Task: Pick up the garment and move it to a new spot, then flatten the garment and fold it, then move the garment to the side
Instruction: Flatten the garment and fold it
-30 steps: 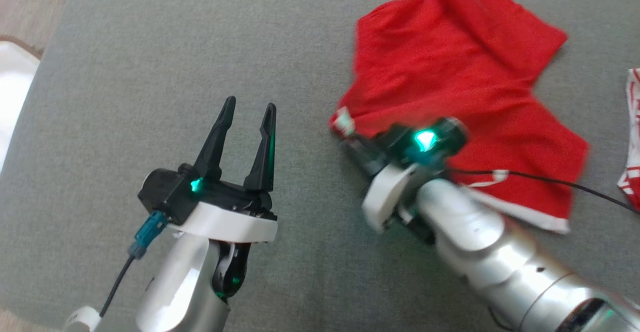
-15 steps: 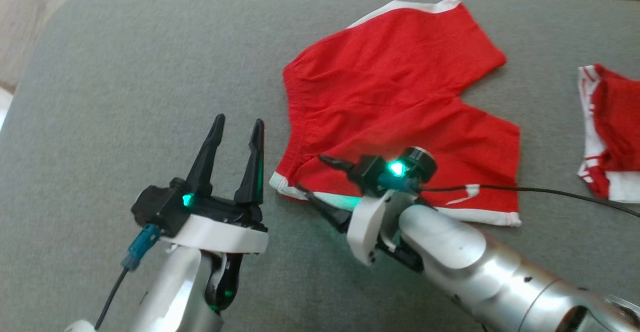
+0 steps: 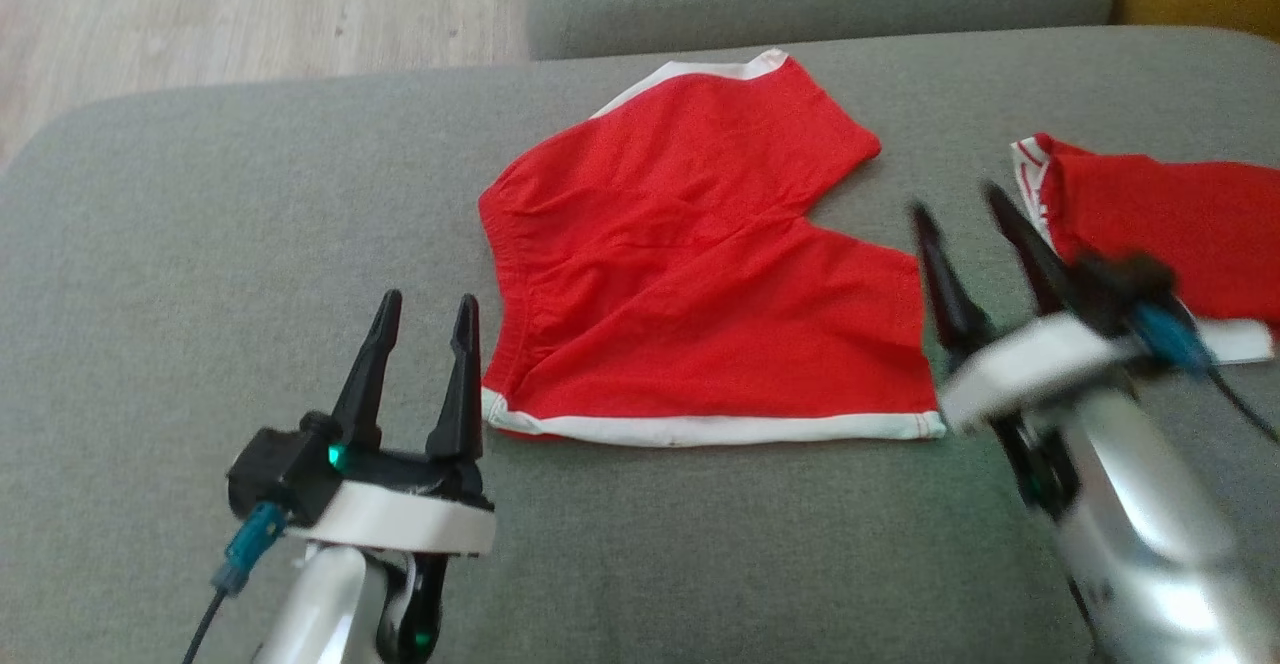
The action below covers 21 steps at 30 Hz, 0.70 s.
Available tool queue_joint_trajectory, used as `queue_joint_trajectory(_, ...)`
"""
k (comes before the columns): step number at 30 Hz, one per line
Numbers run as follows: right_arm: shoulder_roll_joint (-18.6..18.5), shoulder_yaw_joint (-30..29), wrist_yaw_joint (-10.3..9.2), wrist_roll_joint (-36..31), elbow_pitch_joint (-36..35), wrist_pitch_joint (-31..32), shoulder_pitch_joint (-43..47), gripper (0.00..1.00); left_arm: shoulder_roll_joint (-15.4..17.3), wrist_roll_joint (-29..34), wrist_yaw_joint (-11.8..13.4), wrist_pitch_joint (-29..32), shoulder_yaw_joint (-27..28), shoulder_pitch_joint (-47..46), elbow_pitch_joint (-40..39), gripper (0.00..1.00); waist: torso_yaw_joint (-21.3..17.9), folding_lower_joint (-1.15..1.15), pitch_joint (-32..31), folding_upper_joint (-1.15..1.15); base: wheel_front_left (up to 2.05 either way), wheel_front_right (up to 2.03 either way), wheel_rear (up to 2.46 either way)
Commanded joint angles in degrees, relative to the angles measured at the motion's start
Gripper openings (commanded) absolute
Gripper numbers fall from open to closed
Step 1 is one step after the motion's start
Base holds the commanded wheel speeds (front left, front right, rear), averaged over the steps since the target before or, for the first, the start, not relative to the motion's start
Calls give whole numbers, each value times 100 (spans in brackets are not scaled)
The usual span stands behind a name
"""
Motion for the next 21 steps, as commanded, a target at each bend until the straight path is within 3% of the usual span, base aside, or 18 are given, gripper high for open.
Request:
queue_joint_trajectory(1,145,-230,39,-241,-364,-62,356,100,111,62,9,-27,233,-43,-139,100,-54,1,-63,0,0,0,0)
queue_joint_trajectory(4,453,-986,39,-767,-898,-62,1172,100,126,85,9,-27,247,60,-60,100,-70,1,-99,0,0,0,0)
queue_joint_trajectory(9,794,-1558,39,-1175,-1370,-62,2087,100,216,188,9,-27,151,194,255,100,-44,1,-144,0,0,0,0)
queue_joint_trajectory(21,878,-1601,39,-1281,-1730,8,2246,100,725,-17,9,420,-683,-248,1110,100,-107,1,43,0,0,0,0)
